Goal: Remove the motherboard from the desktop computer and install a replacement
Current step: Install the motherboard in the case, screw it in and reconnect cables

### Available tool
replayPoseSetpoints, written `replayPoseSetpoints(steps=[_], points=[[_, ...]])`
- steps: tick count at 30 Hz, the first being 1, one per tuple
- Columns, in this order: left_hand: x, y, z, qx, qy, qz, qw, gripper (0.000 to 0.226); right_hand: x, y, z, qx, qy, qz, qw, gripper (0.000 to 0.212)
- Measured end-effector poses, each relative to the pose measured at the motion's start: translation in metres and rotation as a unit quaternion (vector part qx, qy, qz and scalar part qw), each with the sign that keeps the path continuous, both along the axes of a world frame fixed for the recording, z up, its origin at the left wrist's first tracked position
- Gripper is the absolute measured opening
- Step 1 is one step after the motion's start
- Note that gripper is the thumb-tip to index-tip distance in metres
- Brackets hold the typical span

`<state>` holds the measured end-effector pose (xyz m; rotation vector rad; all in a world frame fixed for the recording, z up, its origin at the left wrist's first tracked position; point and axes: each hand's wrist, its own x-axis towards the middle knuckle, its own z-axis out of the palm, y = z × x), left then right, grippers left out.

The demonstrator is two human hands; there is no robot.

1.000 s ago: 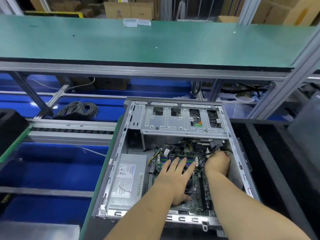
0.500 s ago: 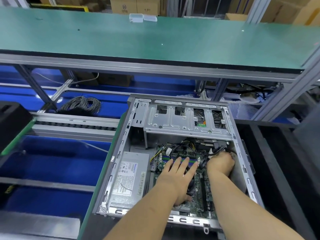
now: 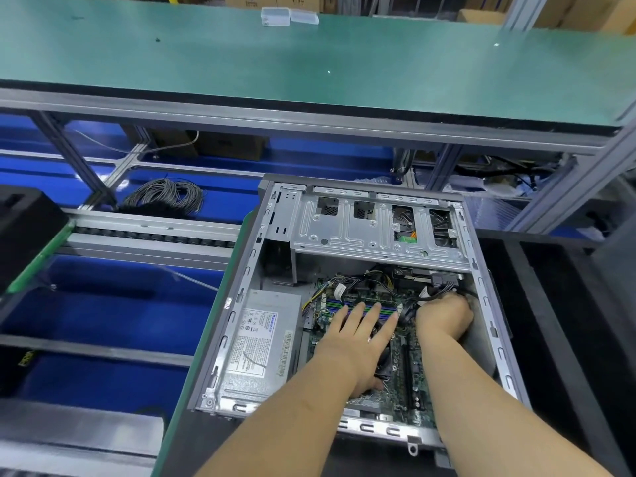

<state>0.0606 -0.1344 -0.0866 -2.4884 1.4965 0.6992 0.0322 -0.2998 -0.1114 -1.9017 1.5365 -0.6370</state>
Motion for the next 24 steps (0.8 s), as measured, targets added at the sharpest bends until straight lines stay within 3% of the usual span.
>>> replayPoseSetpoints(steps=[4,10,12,15,18,20,22,24], points=[[0.001,0.001,-0.001,-0.008,0.001,-0.006,1.000,0.108,-0.005,-0.001,0.001,0.019,0.017,0.023,0.999,0.023],[0.002,0.001,0.001,-0.017,-0.003,-0.007,1.000,0.109,-0.015,-0.001,0.024,0.082,0.206,0.149,0.964,0.030],[0.001,0.000,0.002,-0.016,-0.008,-0.008,1.000,0.109,-0.023,0.004,0.033,0.074,0.252,0.204,0.943,0.024],[-0.001,0.000,0.005,-0.023,-0.018,-0.004,1.000,0.110,-0.031,0.003,0.043,0.056,0.245,0.253,0.934,0.011],[-0.004,-0.001,0.009,-0.026,-0.030,-0.002,0.999,0.111,-0.027,-0.001,0.059,0.053,0.222,0.258,0.939,0.036],[-0.004,-0.002,0.011,-0.025,-0.038,0.000,0.999,0.111,-0.024,-0.004,0.061,0.033,0.220,0.253,0.942,0.041],[-0.004,-0.002,0.013,-0.024,-0.053,0.000,0.998,0.112,-0.025,-0.002,0.057,0.014,0.250,0.254,0.934,0.032],[-0.004,-0.002,0.014,-0.026,-0.070,-0.005,0.997,0.112,-0.027,0.002,0.054,0.004,0.310,0.270,0.912,0.009]])
